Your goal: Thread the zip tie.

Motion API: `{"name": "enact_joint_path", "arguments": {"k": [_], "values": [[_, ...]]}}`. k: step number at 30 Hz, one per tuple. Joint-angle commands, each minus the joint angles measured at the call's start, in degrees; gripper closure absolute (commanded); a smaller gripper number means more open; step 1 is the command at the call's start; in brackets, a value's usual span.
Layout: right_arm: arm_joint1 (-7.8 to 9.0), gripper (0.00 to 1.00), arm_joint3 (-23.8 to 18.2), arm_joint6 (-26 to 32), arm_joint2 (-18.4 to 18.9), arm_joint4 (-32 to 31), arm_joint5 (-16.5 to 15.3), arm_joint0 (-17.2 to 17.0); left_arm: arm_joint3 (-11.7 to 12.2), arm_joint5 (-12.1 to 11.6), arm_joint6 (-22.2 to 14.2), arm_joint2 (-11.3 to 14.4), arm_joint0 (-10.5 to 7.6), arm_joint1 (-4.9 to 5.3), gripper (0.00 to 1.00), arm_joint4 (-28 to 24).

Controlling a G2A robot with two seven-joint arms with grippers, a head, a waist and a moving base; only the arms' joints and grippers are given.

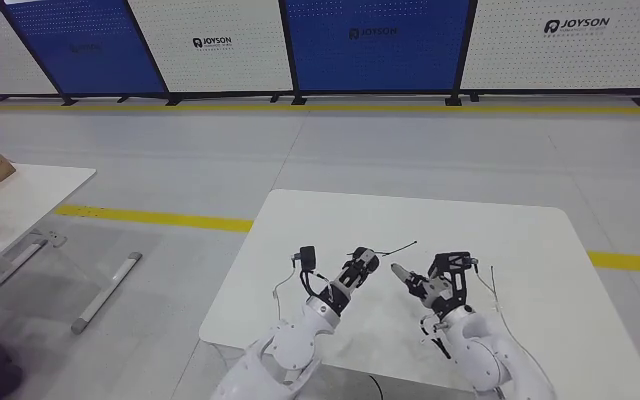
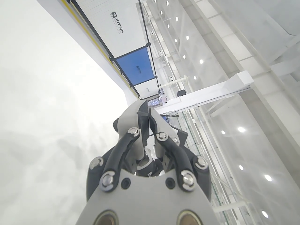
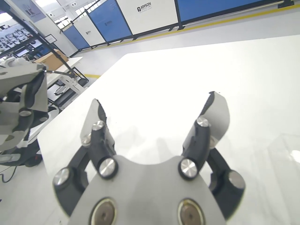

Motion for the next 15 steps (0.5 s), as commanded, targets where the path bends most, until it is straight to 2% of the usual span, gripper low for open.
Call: {"name": "enact_joint_path", "arguments": {"k": [1, 6, 10, 12, 15], "values": [[0.02, 0.56, -0.41, 0.19, 0.03, -0.07, -0.42, -0.23, -0.05, 0.13, 0.06, 0.01, 0.03, -0.01, 1.0, 0.15], [0.12, 0.56, -1.71, 1.16, 0.14, -0.55, -1.71, -0.96, -0.2, 0.82, -0.11, 0.3, -0.11, -0.08, 1.0, 0.45], [0.16, 0.59, -2.44, 1.79, 0.23, -0.62, -2.53, -1.29, -0.05, 1.03, -0.2, 0.84, -0.32, -0.18, 1.0, 0.86], [0.2, 0.64, -2.73, 2.32, 0.25, -1.05, -2.66, -1.34, 0.03, 1.17, -0.12, 1.04, -0.42, -0.22, 1.0, 1.07], [0.21, 0.64, -3.28, 2.77, 0.27, -1.33, -2.77, -1.56, 0.01, 1.55, -0.07, 1.24, -0.5, -0.27, 1.0, 1.46]]}}
